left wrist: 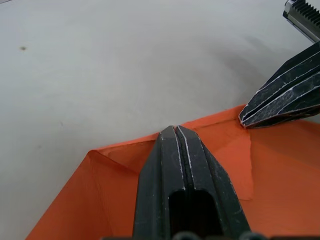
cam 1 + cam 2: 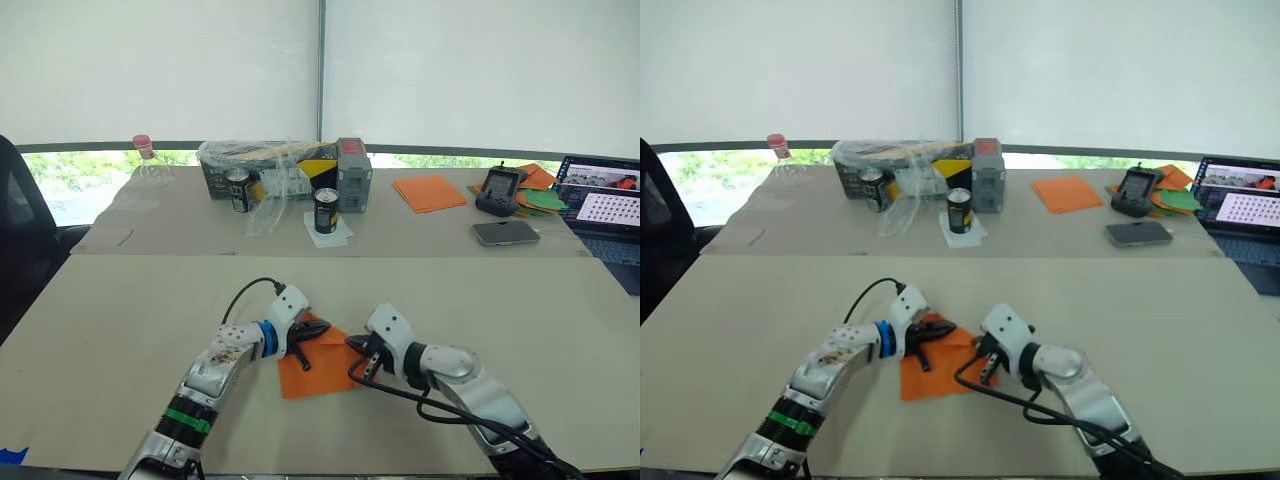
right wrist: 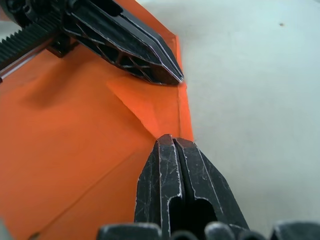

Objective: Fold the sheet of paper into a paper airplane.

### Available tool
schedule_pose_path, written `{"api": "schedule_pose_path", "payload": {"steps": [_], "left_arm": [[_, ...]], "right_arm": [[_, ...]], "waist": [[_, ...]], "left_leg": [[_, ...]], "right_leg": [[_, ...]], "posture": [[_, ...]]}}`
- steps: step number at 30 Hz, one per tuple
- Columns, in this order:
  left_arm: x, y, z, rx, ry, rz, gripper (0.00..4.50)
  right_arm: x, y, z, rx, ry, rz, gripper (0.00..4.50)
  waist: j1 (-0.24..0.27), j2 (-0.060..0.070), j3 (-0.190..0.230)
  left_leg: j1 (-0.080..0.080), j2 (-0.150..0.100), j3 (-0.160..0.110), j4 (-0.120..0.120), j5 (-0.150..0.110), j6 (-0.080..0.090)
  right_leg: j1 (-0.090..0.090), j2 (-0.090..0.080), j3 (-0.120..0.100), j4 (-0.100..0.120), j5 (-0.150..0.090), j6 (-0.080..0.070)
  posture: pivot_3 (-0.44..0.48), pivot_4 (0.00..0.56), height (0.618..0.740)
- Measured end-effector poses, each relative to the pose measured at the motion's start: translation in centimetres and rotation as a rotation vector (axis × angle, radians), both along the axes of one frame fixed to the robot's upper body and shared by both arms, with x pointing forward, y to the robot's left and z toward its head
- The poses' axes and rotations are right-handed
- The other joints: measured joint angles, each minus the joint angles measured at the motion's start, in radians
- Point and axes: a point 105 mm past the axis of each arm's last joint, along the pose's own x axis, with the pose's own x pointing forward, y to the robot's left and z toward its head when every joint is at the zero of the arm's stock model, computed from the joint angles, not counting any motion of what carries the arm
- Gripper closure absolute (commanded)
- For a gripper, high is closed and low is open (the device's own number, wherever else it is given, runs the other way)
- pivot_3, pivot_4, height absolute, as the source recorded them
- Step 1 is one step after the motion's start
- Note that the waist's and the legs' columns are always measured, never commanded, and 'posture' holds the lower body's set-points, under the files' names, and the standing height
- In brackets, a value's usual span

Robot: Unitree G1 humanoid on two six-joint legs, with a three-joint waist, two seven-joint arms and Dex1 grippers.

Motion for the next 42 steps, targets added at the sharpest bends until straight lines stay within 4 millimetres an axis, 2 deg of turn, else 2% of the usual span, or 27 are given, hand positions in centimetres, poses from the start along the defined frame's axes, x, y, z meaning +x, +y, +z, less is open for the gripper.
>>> {"api": "schedule_pose_path", "payload": {"steps": [5,13,18,23,29,36,42], "left_arm": [[-0.1,0.4,0.0,0.005,-0.002,0.014,4.50],[-0.3,0.4,0.1,0.003,-0.008,0.021,4.50],[-0.3,0.4,0.1,0.003,-0.008,0.023,4.50],[-0.2,0.5,0.0,0.006,-0.008,0.031,4.50],[-0.2,0.4,0.1,0.006,-0.008,0.029,4.50],[0.0,0.1,0.1,0.008,-0.005,0.020,4.50],[0.0,0.1,0.1,0.008,-0.005,0.019,4.50]], "right_arm": [[0.0,-1.4,0.5,0.028,0.020,-0.041,4.48],[2.2,0.0,3.3,0.059,-0.041,-0.018,4.48],[3.0,1.0,1.2,0.028,0.010,-0.020,4.48],[3.8,2.3,1.1,0.030,-0.015,-0.007,4.48],[3.6,2.4,1.0,0.041,-0.042,0.000,4.48],[2.1,4.2,0.8,0.002,-0.077,0.153,4.48],[2.2,3.8,0.7,-0.028,-0.089,0.143,4.48]], "waist": [[-0.002,0.000,0.000],[-0.003,0.000,0.000],[-0.003,0.000,0.000],[-0.004,0.000,0.000],[-0.004,0.000,0.000],[-0.003,0.000,0.000],[-0.002,0.000,0.000]], "left_leg": [[0.000,0.000,0.000,0.000,0.000,0.000],[-0.001,0.000,0.000,0.000,0.000,0.000],[-0.001,0.000,0.001,0.000,0.000,0.000],[0.000,0.000,0.000,0.000,0.000,0.000],[0.000,0.000,0.000,0.000,0.000,0.000],[0.000,0.000,0.000,0.000,0.000,0.000],[0.000,0.000,0.000,0.000,0.000,0.000]], "right_leg": [[0.000,0.000,0.000,0.000,0.000,0.000],[-0.001,0.000,0.000,0.000,0.000,0.000],[-0.001,0.000,0.000,0.000,0.000,0.000],[-0.001,0.001,0.000,0.001,0.000,0.000],[-0.001,0.000,0.000,0.001,0.000,0.000],[-0.001,0.000,0.000,0.000,0.000,0.000],[-0.001,0.000,0.000,0.000,0.000,0.000]], "posture": [[0.000,0.150,0.740],[0.000,0.150,0.740],[0.000,0.150,0.740],[0.000,0.150,0.740],[0.000,0.150,0.740],[0.000,0.150,0.740],[0.000,0.150,0.740]]}}
